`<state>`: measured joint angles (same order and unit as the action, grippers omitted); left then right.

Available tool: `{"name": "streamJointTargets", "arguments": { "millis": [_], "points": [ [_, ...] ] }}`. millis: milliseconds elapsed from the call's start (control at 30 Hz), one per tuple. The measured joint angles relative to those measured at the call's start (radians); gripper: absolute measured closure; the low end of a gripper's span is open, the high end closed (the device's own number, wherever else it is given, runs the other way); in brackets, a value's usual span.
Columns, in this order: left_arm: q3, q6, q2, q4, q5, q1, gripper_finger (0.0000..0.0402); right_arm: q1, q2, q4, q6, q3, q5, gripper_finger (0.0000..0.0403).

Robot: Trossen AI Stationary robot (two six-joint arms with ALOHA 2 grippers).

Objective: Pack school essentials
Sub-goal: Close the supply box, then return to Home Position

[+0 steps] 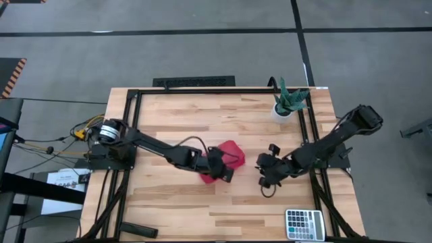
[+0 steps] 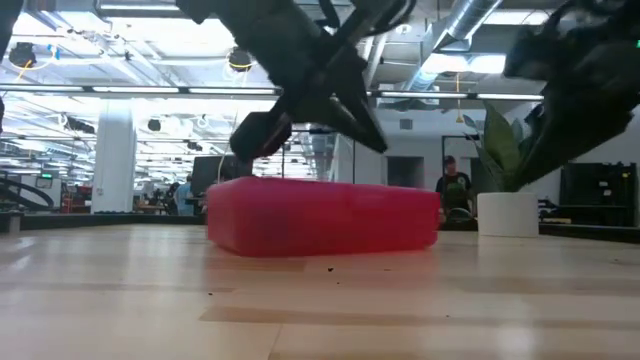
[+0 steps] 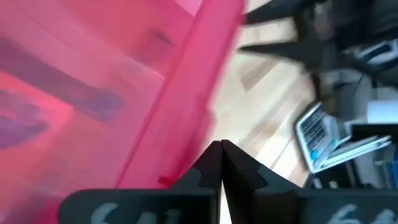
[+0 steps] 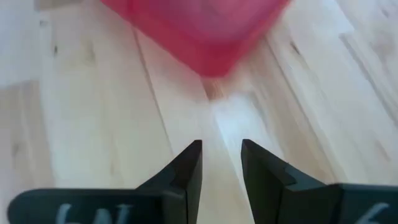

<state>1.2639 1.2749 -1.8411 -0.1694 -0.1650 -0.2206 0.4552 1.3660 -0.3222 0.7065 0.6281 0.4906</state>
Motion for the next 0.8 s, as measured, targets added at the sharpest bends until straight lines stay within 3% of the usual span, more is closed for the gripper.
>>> {"name": "streamJointTargets", "arguments": {
  "millis": [133, 400, 533, 633, 733, 800],
  "points": [
    [-0.002, 0.026, -0.05, 0.014, -0.006, -0.03, 0.0401, 0.047, -0.081, -0.08, 0.009, 0.0, -0.002, 0.0281],
    [0.007, 0.052, -0.06, -0.011, -0.029, -0.043, 0.0401, 0.068, -0.169, -0.061, 0.012, 0.001, 0.005, 0.0281],
    [0.089, 0.059, 0.023, -0.203, -0.122, -0.077, 0.0401, 0.068, -0.194, -0.069, -0.001, 0.0, 0.006, 0.0281],
    [0.184, 0.008, 0.074, -0.48, -0.19, -0.096, 0.0401, 0.068, -0.258, -0.081, -0.046, 0.016, 0.005, 0.0281],
    [0.271, -0.118, 0.13, -0.637, -0.254, -0.111, 0.0401, 0.063, -0.381, -0.187, -0.084, 0.069, 0.006, 0.0281],
    [0.321, -0.238, 0.195, -0.624, -0.262, -0.116, 0.0401, 0.057, -0.49, -0.249, -0.132, 0.106, 0.025, 0.0281]
  ]
}}
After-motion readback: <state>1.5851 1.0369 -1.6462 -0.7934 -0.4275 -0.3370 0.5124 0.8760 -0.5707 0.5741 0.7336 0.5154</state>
